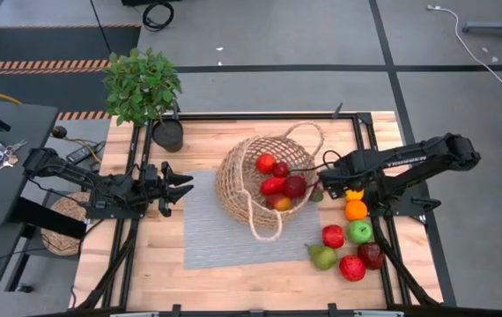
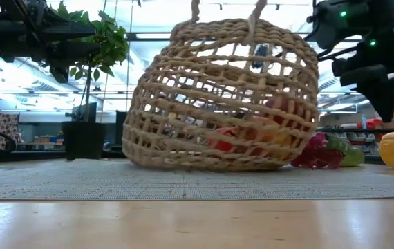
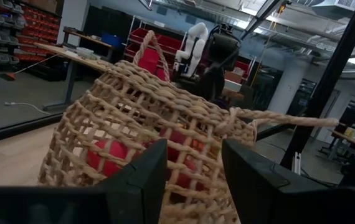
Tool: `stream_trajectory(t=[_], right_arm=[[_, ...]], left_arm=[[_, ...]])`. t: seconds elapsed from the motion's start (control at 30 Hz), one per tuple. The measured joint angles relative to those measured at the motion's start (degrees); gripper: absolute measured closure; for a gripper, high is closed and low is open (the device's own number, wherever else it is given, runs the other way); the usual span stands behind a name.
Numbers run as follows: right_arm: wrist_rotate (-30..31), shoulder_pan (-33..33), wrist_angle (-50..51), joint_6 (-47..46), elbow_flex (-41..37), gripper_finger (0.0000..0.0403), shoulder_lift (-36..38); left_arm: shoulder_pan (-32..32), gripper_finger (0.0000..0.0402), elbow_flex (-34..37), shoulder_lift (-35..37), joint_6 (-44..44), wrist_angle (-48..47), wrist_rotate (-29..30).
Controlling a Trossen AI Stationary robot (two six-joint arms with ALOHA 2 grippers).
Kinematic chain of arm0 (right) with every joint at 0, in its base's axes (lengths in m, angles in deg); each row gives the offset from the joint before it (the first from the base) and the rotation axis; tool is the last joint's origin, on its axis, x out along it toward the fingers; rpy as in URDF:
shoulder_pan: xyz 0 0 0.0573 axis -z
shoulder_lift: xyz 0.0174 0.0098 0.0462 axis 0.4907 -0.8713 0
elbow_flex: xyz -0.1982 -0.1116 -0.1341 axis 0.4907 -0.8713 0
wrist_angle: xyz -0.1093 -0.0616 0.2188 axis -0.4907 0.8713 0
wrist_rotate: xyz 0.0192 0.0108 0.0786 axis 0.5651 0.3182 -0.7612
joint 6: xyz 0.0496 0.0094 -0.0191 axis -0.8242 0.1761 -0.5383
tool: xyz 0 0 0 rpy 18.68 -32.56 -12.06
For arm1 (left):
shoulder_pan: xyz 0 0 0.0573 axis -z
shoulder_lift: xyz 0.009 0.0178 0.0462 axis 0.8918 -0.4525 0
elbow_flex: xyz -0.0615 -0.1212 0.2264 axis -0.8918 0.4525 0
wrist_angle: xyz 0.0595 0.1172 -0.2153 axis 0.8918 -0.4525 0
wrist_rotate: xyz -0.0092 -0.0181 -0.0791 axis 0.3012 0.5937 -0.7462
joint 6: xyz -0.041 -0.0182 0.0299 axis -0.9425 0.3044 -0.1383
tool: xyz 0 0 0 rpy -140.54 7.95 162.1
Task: Build produce basket
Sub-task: Put the green pear into the brown basket
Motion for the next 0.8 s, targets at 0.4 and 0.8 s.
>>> stream_trajectory(t=[0.4,0.8], right_arm=[[12.7,-19.2,5.0,-29.0,-0.3,0.0054,0.1],[13.6,-28.3,-2.7,-42.9,-3.7,0.0054,-1.5]], left_arm=[[0.0,0.0241,0.0,0.0,0.0,0.0,0.0],[0.0,0.0241,0.0,0.0,0.0,0.0,0.0]])
